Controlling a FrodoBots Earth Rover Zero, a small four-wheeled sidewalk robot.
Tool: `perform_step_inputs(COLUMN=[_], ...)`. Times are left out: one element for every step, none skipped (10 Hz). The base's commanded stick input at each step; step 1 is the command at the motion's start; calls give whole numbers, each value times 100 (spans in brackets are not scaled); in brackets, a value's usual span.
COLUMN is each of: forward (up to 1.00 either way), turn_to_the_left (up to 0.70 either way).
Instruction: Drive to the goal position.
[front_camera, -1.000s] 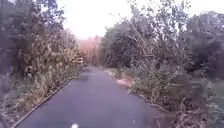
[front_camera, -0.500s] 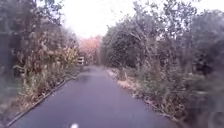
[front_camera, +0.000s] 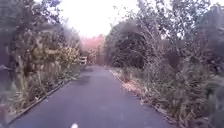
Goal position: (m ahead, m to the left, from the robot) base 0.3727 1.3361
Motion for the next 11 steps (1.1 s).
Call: perform_step_inputs(forward=[70,70,70,70,70,70,70,70,70,70,70], turn_to_the_left=[32,19,9,1,0,0,0,0,1,34,32])
